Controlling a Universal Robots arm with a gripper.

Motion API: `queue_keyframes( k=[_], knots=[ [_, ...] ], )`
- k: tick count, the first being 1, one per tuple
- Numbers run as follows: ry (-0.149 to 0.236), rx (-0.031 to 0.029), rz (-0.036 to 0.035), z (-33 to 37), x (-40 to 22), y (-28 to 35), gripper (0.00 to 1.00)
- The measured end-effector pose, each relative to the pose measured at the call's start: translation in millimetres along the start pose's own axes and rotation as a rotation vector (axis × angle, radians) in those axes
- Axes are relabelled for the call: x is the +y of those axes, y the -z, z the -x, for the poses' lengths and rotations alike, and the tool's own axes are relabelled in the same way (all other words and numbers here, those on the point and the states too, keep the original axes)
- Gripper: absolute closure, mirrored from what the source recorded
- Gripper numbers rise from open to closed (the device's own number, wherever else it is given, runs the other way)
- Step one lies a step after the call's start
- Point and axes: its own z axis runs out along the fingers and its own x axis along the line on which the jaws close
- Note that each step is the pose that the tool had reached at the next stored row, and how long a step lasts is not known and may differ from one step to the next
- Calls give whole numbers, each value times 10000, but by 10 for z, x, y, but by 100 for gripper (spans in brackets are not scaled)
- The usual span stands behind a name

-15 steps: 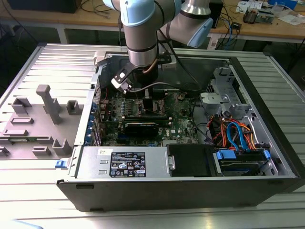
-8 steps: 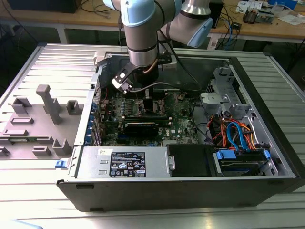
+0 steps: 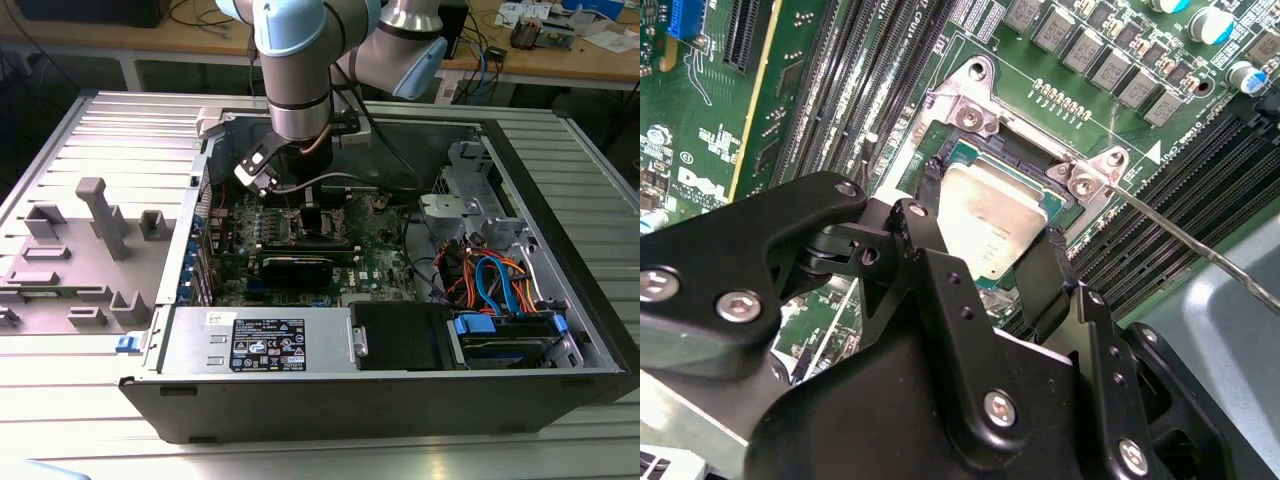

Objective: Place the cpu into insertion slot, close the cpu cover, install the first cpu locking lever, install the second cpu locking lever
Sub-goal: 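Place the cpu into insertion slot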

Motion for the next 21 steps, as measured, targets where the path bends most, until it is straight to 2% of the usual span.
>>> queue_keyframes(
  k=[6,7,11,18,21],
  knots=[
    [-1,10,10,-3,1,-7,45],
    [-1,5,7,-2,1,-6,38],
    [0,-1,2,2,9,58,38],
    [1,-3,-2,3,10,64,38],
    [2,-3,-25,4,15,86,38]
  ],
)
